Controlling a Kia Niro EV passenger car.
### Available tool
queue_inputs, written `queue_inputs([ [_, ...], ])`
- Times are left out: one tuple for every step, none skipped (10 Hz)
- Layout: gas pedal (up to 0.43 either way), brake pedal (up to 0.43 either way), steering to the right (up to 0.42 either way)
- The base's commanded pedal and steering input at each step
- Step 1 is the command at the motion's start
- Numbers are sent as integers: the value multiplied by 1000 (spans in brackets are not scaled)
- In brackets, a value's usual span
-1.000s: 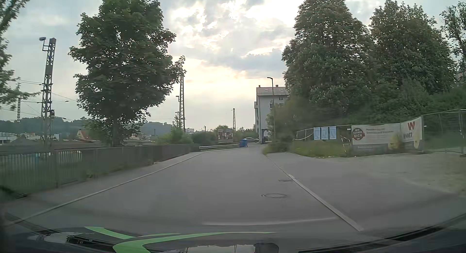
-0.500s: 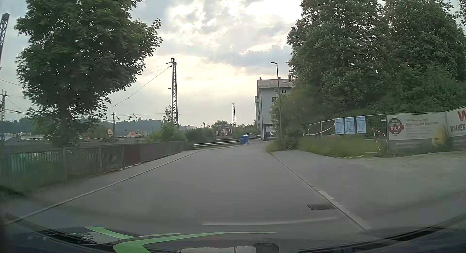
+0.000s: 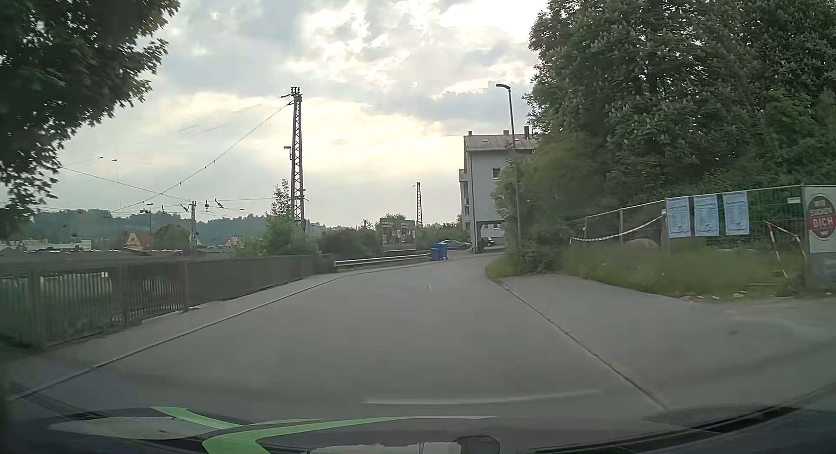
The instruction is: Follow the waypoints while adhering to traffic rules and regulations
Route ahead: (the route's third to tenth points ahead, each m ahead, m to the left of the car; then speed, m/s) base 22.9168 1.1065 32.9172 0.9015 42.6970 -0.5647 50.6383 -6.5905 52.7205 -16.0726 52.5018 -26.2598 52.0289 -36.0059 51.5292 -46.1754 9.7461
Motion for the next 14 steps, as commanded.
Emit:
queue_inputs([
  [0,0,-1],
  [0,0,-1],
  [0,0,-1],
  [0,0,-1],
  [0,0,-1],
  [0,0,-1],
  [0,0,-1],
  [0,0,-1],
  [0,0,0],
  [0,0,0],
  [0,0,0],
  [0,0,0],
  [0,0,1],
  [0,0,2],
])
